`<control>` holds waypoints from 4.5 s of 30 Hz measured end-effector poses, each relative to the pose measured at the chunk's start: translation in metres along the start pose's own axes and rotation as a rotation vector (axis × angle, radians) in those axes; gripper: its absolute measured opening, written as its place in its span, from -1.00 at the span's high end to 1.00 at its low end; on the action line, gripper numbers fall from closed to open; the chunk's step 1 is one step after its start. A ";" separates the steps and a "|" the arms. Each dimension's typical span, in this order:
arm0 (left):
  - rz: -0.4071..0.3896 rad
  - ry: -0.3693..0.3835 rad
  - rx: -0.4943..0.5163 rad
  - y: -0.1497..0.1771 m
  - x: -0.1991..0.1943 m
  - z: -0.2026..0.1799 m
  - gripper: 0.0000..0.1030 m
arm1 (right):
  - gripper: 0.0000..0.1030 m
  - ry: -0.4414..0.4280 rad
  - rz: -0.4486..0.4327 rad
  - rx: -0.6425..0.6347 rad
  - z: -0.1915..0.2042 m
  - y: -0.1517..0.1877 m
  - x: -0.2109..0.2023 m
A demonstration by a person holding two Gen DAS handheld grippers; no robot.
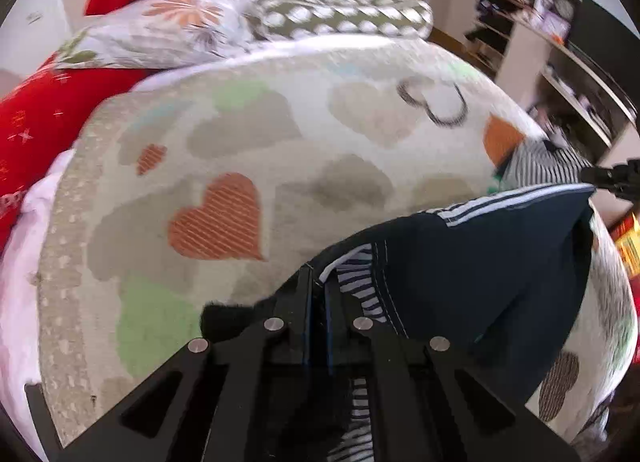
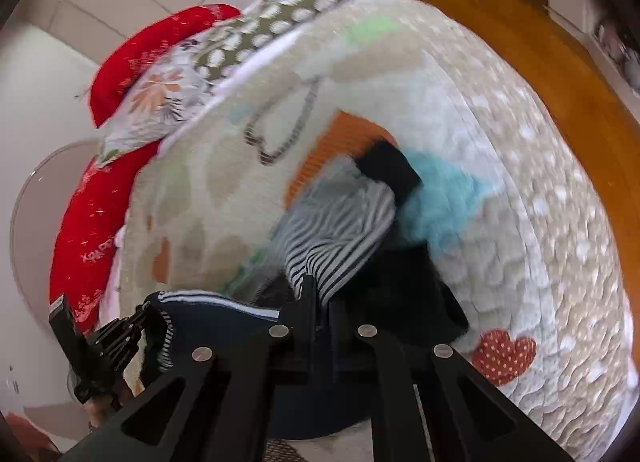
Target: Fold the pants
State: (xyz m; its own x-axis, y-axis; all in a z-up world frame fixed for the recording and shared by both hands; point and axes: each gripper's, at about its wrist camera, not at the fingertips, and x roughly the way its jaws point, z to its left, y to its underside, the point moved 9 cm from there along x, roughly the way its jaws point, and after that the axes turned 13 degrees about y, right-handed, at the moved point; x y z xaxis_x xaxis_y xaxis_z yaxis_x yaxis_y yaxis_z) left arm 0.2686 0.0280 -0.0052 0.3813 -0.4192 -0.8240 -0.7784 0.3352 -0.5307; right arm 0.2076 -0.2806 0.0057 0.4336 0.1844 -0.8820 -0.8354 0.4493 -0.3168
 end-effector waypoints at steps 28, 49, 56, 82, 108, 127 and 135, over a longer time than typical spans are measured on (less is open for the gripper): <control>-0.271 -0.046 -0.450 0.047 -0.084 0.098 -0.52 | -0.18 0.123 -0.150 -0.117 0.044 -0.062 0.016; -0.102 0.059 -0.500 0.121 -0.031 0.040 0.56 | 0.71 0.111 -0.098 0.015 -0.058 0.048 0.018; -0.149 0.023 -0.517 0.127 -0.077 0.061 0.62 | 0.78 0.086 -0.079 -0.053 -0.040 0.073 -0.001; -0.362 -0.099 -0.529 0.185 -0.159 0.029 -0.40 | 0.25 0.071 -0.084 -0.020 -0.008 -0.033 0.013; -0.353 -0.093 -0.438 0.185 -0.164 -0.020 -0.43 | 0.72 0.195 -0.104 0.061 -0.050 -0.009 0.017; -0.327 -0.139 -0.325 0.161 -0.185 -0.090 -0.56 | -0.12 0.131 -0.339 0.195 -0.168 0.153 -0.135; -0.292 -0.153 -0.341 0.167 -0.174 -0.088 -0.64 | -0.20 0.189 -0.338 0.075 -0.143 0.158 -0.121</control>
State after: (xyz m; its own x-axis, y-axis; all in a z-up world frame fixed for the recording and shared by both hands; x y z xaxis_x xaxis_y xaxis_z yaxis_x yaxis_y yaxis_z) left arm 0.0283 0.0830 0.0667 0.6579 -0.3171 -0.6832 -0.7372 -0.0854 -0.6703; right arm -0.0251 -0.3569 0.0122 0.6041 -0.1462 -0.7834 -0.6260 0.5213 -0.5800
